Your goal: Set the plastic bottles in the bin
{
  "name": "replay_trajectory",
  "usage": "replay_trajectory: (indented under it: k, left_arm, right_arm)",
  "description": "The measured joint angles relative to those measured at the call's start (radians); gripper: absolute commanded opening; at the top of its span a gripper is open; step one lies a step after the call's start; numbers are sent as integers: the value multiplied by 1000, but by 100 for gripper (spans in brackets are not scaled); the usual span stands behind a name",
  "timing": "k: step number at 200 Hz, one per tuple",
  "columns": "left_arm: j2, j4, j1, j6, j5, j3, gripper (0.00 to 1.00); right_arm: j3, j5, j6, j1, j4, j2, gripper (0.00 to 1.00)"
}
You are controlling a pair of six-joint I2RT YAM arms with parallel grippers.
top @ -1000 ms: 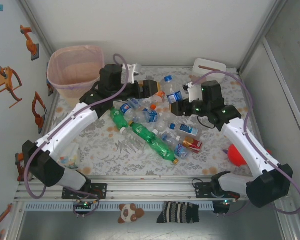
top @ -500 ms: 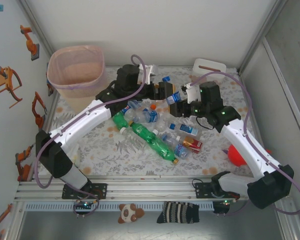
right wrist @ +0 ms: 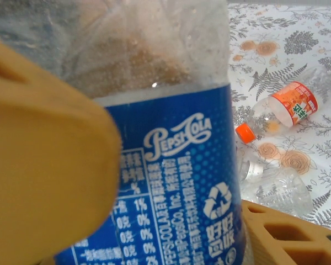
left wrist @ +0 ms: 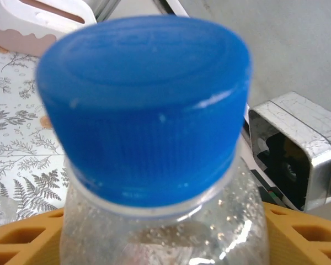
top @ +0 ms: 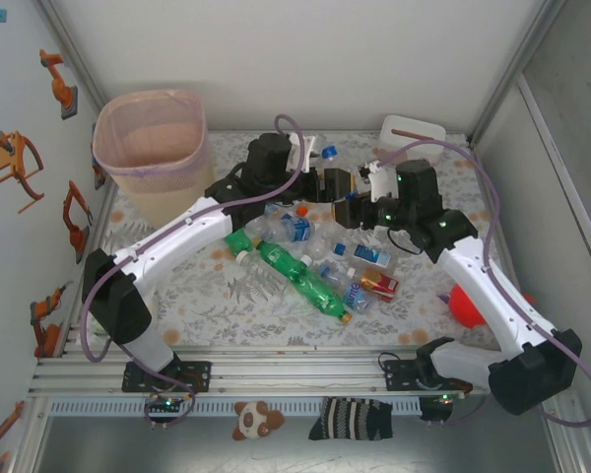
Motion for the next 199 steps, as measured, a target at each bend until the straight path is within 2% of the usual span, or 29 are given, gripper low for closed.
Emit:
replay_trajectory:
  k: [93,107,131,164,170,199]
  left_arm:
    - [0,42,-16,-22,-13,0,55]
    - [0,46,-18,-22,-14,-1,54]
    - [-1,53,-19,-22,-21,-8,53]
    - [-8,29,-19,0,-48,-10,53]
    - [-10,21,-19,8,-55,-10,53]
    - [-26,-43,-4,50,-90,-10,53]
  right_arm:
    - [0,26,0,1,14,-29,50]
    - [0,33,-1,2,14,-31,53]
    - [0,36,-2,2,6,-32,64]
    - [3,37,-7,7,-8,-34,70]
    - [6,40,-6,7,-12,-34,75]
    - [21,49,-5,7,-35,-53,77]
